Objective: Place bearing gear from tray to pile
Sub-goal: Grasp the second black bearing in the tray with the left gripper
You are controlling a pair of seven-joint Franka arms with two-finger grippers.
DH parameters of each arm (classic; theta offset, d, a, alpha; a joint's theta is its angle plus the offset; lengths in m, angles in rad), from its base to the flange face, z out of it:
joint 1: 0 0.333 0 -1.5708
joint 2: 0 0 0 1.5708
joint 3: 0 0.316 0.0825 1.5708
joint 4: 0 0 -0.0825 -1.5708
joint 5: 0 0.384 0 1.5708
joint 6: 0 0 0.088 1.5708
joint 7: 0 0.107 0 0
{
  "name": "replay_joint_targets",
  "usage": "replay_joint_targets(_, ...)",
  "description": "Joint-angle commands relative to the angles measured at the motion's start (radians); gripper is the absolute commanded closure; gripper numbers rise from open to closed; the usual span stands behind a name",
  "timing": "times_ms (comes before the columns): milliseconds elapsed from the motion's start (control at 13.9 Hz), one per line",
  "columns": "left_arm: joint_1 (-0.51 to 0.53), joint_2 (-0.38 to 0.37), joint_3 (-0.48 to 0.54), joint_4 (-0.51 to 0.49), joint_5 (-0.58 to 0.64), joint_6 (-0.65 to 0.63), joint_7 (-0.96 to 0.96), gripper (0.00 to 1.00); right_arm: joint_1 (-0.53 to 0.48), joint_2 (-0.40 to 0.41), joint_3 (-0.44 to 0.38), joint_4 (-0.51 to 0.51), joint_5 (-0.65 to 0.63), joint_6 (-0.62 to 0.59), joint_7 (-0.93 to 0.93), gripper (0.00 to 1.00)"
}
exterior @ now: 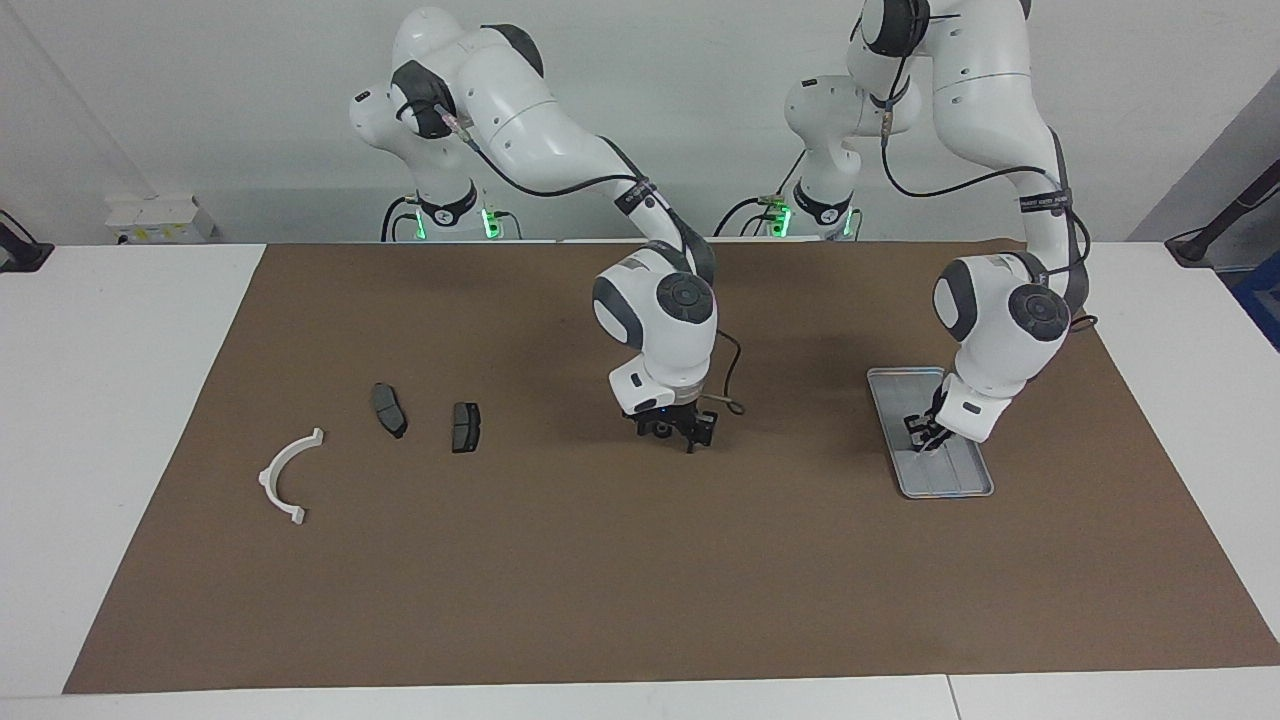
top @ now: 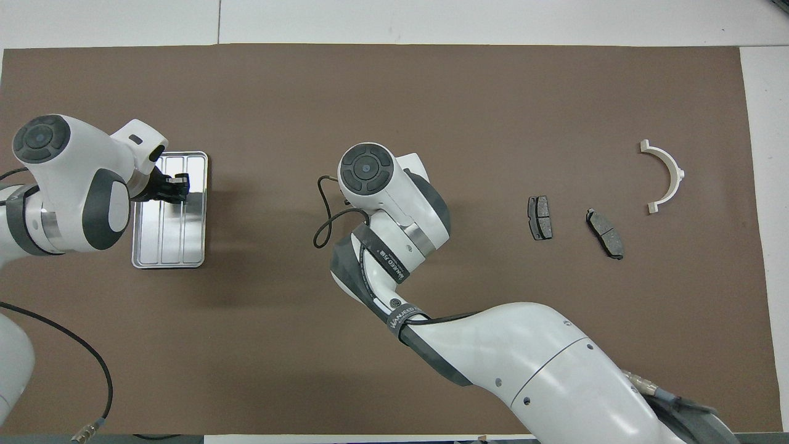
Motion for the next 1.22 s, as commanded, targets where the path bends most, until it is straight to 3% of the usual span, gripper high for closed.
replay_joint_targets(0, 0.013, -0.028, -0.006, -0.045, -0.012, 0.033, -0.007, 1.0, -0.003, 0.012, 0.003, 0.016, -0.013, 0.003, 0.021, 0.19)
replay_joint_targets(432, 0.016, -0.047, -0.005, 0.02, -0.041, -0.071, -0.01, 1.0, 0.0, 0.012, 0.02, -0.004, -0.003, -0.01, 0.021, 0.31)
replay_joint_targets(720, 0.008, -0.051, -0.003, 0.02, -0.046, -0.07, -0.04, 1.0, 0.0, 0.011, 0.048, -0.016, -0.002, -0.034, 0.027, 0.33)
replay_joint_targets(792, 0.007, -0.051, -0.003, 0.02, -0.046, -0.068, -0.049, 1.0, 0.0, 0.009, 0.048, -0.016, -0.002, -0.042, 0.019, 0.42)
replay_joint_targets(936, 0.005, -0.051, -0.003, 0.02, -0.046, -0.065, -0.06, 1.0, -0.006, 0.009, 0.059, -0.016, -0.002, -0.05, 0.002, 0.45)
replay_joint_targets(1152, 0.004, -0.05, -0.003, 0.02, -0.046, -0.062, -0.06, 1.0, -0.017, 0.008, 0.059, -0.015, 0.0, -0.051, -0.031, 0.64)
